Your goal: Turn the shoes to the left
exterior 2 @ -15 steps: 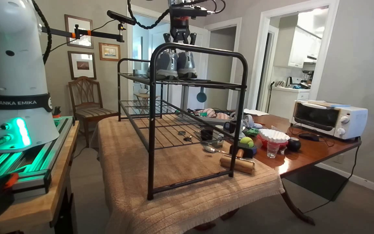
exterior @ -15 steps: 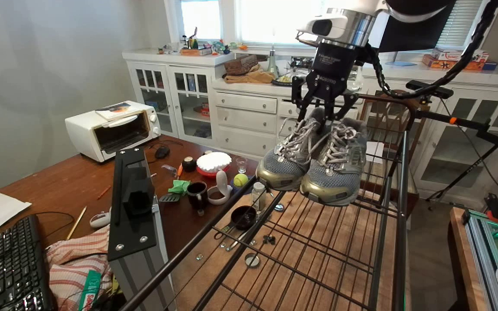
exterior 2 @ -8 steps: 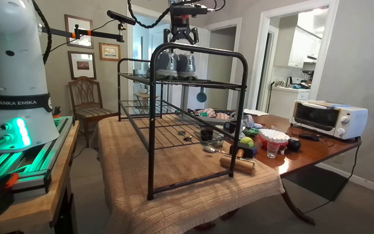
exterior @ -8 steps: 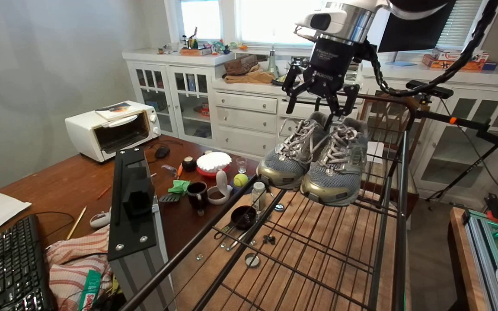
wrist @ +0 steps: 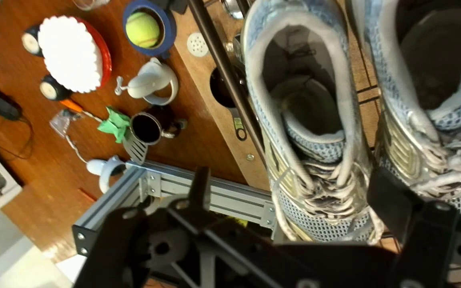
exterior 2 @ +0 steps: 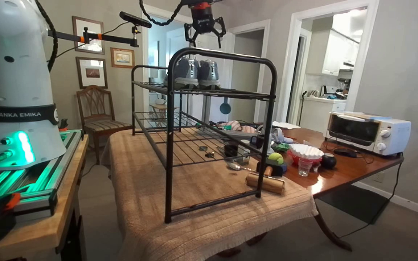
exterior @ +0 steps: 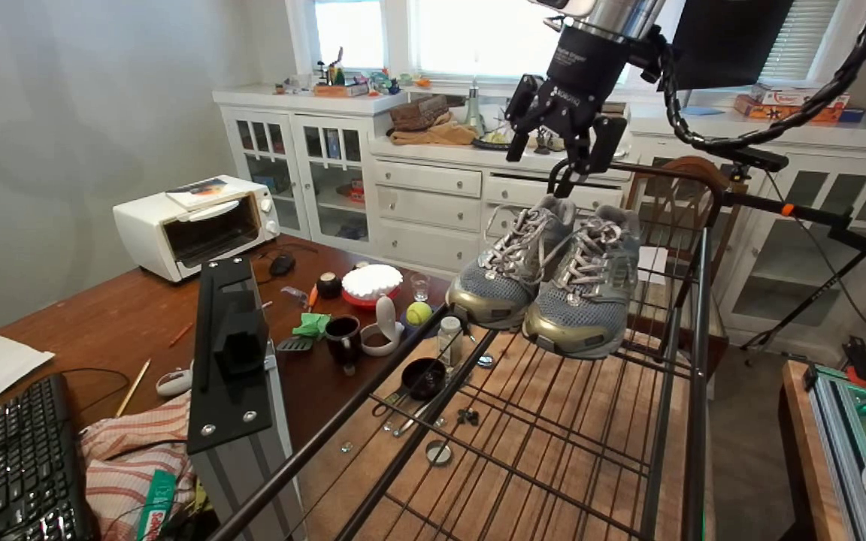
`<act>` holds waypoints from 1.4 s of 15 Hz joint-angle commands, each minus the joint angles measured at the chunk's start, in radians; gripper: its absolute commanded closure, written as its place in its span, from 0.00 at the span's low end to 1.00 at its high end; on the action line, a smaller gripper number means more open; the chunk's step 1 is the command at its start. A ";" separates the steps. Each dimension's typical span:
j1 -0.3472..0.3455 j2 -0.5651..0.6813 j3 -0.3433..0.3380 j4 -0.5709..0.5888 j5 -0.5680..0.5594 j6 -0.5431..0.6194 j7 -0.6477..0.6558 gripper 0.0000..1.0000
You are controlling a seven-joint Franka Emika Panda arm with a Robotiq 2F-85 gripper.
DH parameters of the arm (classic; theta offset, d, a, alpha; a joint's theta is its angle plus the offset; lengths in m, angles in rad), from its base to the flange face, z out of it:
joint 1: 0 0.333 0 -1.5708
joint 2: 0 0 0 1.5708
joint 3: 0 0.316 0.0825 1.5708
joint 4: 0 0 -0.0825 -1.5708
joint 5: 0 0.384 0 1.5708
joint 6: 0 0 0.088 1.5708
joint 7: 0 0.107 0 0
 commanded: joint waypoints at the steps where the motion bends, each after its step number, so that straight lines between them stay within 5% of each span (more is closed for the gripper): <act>1: -0.030 -0.082 0.043 -0.043 -0.104 -0.045 0.259 0.00; 5: -0.030 -0.175 0.069 -0.095 -0.174 -0.115 0.530 0.00; 13: -0.030 -0.362 0.062 -0.198 -0.124 -0.235 0.921 0.00; 21: -0.016 -0.532 0.024 -0.310 -0.060 -0.202 0.995 0.00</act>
